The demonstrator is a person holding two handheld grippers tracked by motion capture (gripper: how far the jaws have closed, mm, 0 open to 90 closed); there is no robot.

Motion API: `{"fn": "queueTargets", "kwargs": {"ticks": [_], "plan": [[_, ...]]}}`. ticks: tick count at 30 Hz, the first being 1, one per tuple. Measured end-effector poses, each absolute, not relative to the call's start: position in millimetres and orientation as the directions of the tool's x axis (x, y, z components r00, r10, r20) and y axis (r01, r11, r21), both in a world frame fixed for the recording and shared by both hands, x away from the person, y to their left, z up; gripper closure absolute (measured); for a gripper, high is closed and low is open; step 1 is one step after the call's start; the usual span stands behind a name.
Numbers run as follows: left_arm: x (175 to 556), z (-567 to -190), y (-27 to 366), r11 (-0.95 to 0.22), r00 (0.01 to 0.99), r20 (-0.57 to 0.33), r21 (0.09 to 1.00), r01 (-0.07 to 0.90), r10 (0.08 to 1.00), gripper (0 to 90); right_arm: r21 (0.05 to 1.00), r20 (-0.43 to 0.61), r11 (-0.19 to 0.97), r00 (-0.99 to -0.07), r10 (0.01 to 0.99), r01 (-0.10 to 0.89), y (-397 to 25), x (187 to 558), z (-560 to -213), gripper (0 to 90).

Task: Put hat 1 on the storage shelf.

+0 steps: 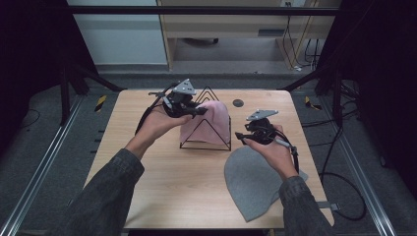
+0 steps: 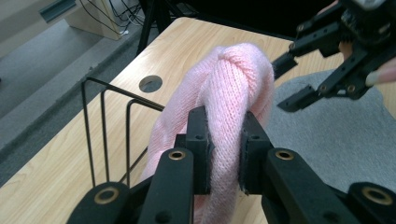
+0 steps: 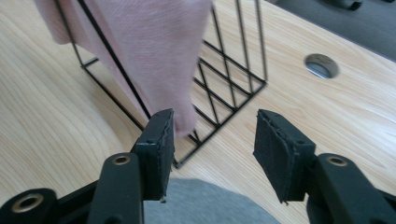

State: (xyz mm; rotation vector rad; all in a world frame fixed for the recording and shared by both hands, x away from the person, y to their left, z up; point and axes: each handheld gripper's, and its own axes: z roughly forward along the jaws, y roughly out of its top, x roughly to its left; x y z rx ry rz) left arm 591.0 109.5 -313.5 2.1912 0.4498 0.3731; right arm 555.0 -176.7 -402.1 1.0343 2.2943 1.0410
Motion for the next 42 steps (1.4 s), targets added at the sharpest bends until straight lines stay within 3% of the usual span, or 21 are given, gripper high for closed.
{"fn": "queueTargets", "kwargs": {"ticks": [17, 21, 29, 33, 42], "plan": [[591, -325, 114, -0.583, 0.884, 0.073, 0.776, 0.24, 0.461, 74.2, 0.755, -0.061, 0.421, -0.584, 0.809, 0.504, -204, 552, -406, 44.2], [588, -327, 119, -0.568, 0.878, 0.07, 0.786, 0.245, 0.474, 65.3, 0.747, -0.064, 0.423, -0.579, 0.813, 0.512, -205, 553, -408, 42.0], [573, -324, 133, -0.493, 0.853, 0.056, 0.835, 0.244, 0.518, 31.6, 0.709, -0.031, 0.417, -0.565, 0.825, 0.569, -211, 561, -423, 32.5], [559, -331, 142, -0.5, 0.841, 0.071, 0.83, 0.248, 0.536, 24.0, 0.686, -0.003, 0.417, -0.571, 0.821, 0.596, -213, 567, -430, 30.3], [527, -371, 173, -0.554, 0.817, 0.088, 0.776, 0.302, 0.569, 5.6, 0.617, 0.048, 0.439, -0.588, 0.807, 0.653, -218, 581, -450, 38.9]]}}
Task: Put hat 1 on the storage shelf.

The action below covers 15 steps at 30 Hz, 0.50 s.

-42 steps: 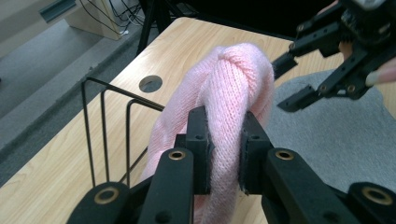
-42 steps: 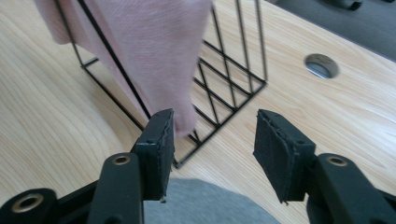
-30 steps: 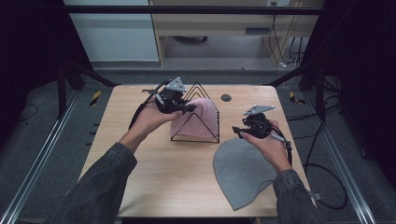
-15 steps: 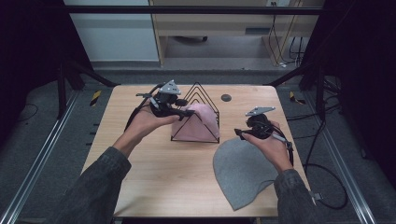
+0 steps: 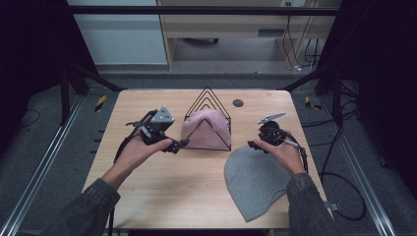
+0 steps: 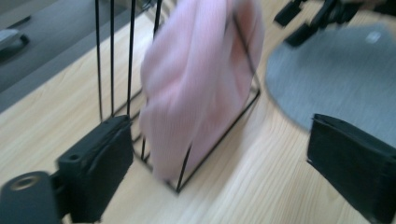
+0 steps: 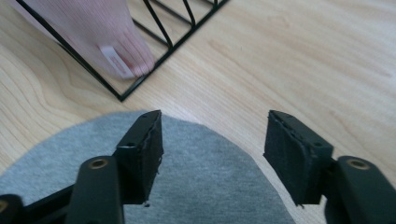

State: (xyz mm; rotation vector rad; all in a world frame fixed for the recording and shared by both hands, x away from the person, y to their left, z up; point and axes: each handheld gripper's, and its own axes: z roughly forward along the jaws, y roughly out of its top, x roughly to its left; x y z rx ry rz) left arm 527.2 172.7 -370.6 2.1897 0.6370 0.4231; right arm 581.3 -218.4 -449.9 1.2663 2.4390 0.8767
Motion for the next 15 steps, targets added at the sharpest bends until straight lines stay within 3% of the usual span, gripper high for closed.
{"fn": "queueTargets", "kwargs": {"ticks": [4, 15], "plan": [[515, -392, 188, -0.543, 0.822, 0.058, 0.777, 0.319, 0.566, 6.0, 0.588, 0.063, 0.455, -0.599, 0.798, 0.669, -222, 584, -457, 44.1], [488, -446, 212, -0.581, 0.828, 0.023, 0.723, 0.373, 0.561, 6.3, 0.536, 0.062, 0.494, -0.615, 0.786, 0.685, -218, 590, -473, 38.5]]}}
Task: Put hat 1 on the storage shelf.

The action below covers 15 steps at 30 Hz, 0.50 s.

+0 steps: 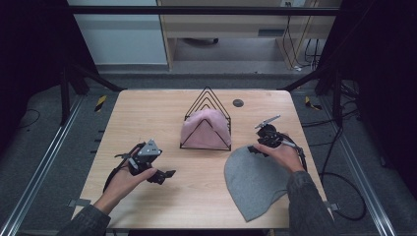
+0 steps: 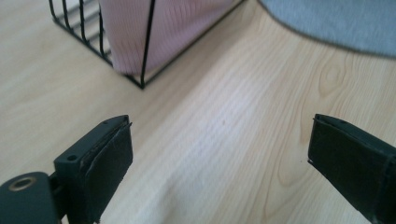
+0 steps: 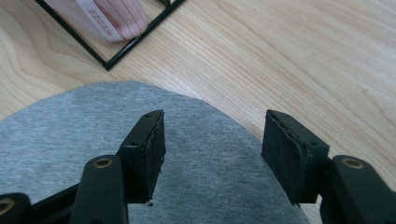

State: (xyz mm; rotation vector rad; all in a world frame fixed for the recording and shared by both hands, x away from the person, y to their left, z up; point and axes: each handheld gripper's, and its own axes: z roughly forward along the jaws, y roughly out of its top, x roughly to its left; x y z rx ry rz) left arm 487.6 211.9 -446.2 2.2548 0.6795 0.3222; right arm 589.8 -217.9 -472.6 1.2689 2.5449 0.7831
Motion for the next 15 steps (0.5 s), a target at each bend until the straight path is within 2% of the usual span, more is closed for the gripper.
{"fn": "queueTargets", "kwargs": {"ticks": [4, 8, 15], "plan": [[481, -452, 217, -0.609, 0.832, 0.041, 0.701, 0.371, 0.554, 6.3, 0.523, 0.05, 0.51, -0.622, 0.781, 0.683, -218, 591, -477, 38.4], [477, -455, 221, -0.616, 0.832, 0.042, 0.694, 0.374, 0.553, 6.3, 0.515, 0.043, 0.524, -0.631, 0.775, 0.679, -216, 589, -478, 42.4], [473, -466, 215, -0.637, 0.845, 0.026, 0.671, 0.381, 0.533, 7.3, 0.503, 0.011, 0.573, -0.668, 0.744, 0.647, -215, 584, -477, 68.0]]}}
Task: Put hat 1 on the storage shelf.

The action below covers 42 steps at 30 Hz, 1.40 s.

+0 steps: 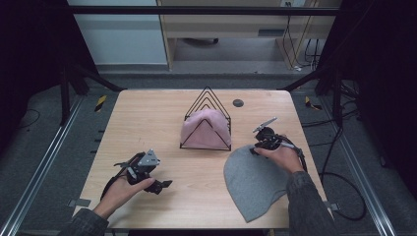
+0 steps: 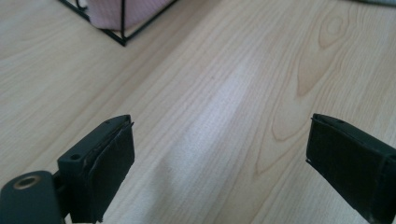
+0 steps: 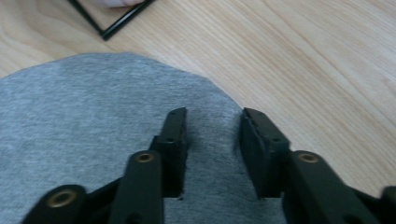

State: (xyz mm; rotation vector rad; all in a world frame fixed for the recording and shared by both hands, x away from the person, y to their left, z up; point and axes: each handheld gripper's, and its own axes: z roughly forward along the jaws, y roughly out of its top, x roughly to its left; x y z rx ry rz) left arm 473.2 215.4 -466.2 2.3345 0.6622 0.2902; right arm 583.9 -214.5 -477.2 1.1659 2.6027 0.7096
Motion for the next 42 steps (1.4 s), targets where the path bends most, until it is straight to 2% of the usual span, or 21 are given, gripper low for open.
{"fn": "queueTargets", "kwargs": {"ticks": [3, 7, 9, 15, 20, 23, 30, 42], "plan": [[473, -467, 214, -0.636, 0.846, 0.023, 0.671, 0.382, 0.533, 7.3, 0.498, 0.021, 0.587, -0.685, 0.728, 0.639, -213, 581, -477, 81.0], [473, -467, 217, -0.626, 0.838, 0.017, 0.673, 0.394, 0.545, 7.3, 0.493, 0.027, 0.592, -0.691, 0.722, 0.638, -212, 580, -476, 84.9], [475, -472, 220, -0.582, 0.809, -0.014, 0.688, 0.434, 0.587, 7.7, 0.498, 0.025, 0.595, -0.696, 0.718, 0.631, -212, 576, -473, 85.3], [479, -468, 227, -0.528, 0.787, -0.028, 0.727, 0.439, 0.616, 7.0, 0.574, 0.022, 0.558, -0.693, 0.721, 0.599, -218, 556, -453, 85.5], [485, -470, 236, -0.498, 0.751, -0.043, 0.724, 0.477, 0.658, 6.9, 0.66, -0.026, 0.552, -0.719, 0.695, 0.51, -218, 525, -418, 85.7], [486, -470, 237, -0.496, 0.748, -0.046, 0.722, 0.483, 0.662, 6.9, 0.684, -0.035, 0.544, -0.722, 0.691, 0.486, -217, 515, -407, 85.7], [486, -470, 236, -0.495, 0.753, -0.053, 0.723, 0.482, 0.656, 6.9, 0.785, -0.066, 0.503, -0.758, 0.649, 0.362, -211, 480, -369, 85.8], [485, -470, 234, -0.501, 0.761, -0.056, 0.721, 0.479, 0.647, 6.9, 0.861, -0.091, 0.453, -0.806, 0.585, 0.231, -195, 453, -328, 86.0]]}}
